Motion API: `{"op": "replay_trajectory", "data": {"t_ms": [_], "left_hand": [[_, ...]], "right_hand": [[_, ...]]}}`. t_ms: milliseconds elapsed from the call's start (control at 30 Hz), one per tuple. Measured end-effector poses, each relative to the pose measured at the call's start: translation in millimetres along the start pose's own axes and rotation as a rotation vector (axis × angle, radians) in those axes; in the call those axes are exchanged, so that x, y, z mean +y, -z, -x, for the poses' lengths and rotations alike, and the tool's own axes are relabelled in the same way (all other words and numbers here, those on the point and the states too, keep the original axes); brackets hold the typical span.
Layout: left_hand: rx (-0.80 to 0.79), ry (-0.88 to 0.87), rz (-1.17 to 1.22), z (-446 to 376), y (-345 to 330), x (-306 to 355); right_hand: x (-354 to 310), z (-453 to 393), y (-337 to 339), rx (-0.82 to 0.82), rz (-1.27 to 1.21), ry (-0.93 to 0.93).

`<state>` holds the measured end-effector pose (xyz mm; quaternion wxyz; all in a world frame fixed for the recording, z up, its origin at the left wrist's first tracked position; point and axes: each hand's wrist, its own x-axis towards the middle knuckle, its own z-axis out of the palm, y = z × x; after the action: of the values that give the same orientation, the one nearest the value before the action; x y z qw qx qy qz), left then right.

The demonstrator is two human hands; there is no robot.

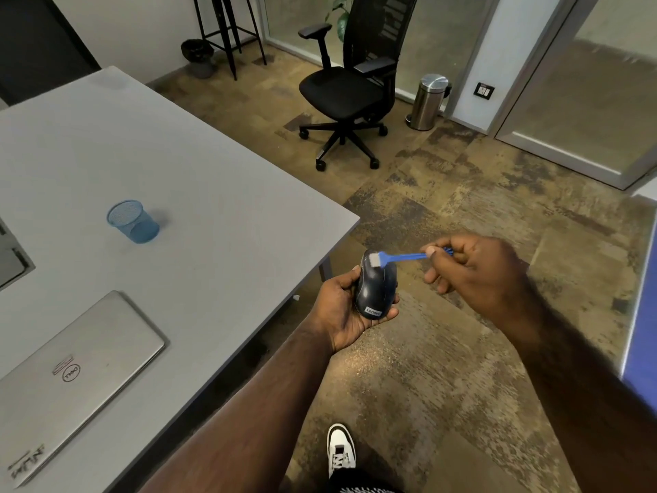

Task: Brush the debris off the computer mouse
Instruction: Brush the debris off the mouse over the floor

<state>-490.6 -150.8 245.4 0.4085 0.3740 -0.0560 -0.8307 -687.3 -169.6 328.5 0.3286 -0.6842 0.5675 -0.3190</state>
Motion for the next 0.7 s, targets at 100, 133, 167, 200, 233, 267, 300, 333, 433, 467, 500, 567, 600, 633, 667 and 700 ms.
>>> {"op": "replay_trajectory", "data": {"t_ms": [100,133,167,200,233,267,300,333,433,467,500,567,600,633,667,700], "left_hand": [[-0.004,0.014,-0.027,0.5,-2.6,-3.2],[-0.003,0.019,-0.028,1.0,-2.8,-4.1],[-0.003,0.020,-0.029,1.1,-2.8,-4.5],[-0.005,0.018,-0.032,0.8,-2.5,-4.2],[-0.009,0.013,-0.036,0.5,-2.1,-3.7],[-0.015,0.007,-0.042,0.2,-2.0,-2.8],[-0.020,0.001,-0.048,0.4,-2.2,-2.2],[-0.021,-0.004,-0.051,0.5,-2.2,-1.8],[-0.016,0.000,-0.045,1.2,-0.4,-2.5],[-0.017,-0.002,-0.040,1.2,0.3,-2.7],[-0.020,-0.005,-0.032,1.3,0.8,-2.7],[-0.026,-0.010,-0.005,1.6,1.7,-1.6],[-0.027,-0.010,0.008,1.7,1.9,-1.3],[-0.027,-0.008,0.017,2.0,2.1,-1.3],[-0.028,-0.006,0.022,2.5,2.1,-1.9],[-0.032,-0.005,0.024,3.2,2.2,-2.6]], "right_hand": [[-1.8,-4.8,-6.5,0.055,0.123,-0.073],[-2.7,-7.7,-6.2,0.116,0.148,-0.103],[-3.7,-10.1,-4.7,0.153,0.134,-0.124],[-5.0,-11.5,-3.8,0.155,0.083,-0.136],[-6.7,-11.8,-4.0,0.123,0.014,-0.141],[-8.6,-11.1,-5.3,0.067,-0.038,-0.141],[-10.2,-9.5,-7.1,0.011,-0.049,-0.138],[-10.6,-8.5,-8.5,-0.014,-0.025,-0.142],[-7.9,-12.3,-4.7,0.098,0.046,-0.197],[-7.2,-13.5,-1.5,0.125,0.020,-0.213],[-7.2,-13.9,0.7,0.120,-0.027,-0.225],[-7.5,-12.2,1.7,0.044,-0.084,-0.247],[-6.6,-10.6,1.9,0.016,-0.067,-0.262],[-4.8,-9.8,2.9,0.014,-0.037,-0.285],[-2.5,-10.0,5.2,0.037,-0.007,-0.310],[-0.4,-10.7,8.0,0.077,0.022,-0.326]]}}
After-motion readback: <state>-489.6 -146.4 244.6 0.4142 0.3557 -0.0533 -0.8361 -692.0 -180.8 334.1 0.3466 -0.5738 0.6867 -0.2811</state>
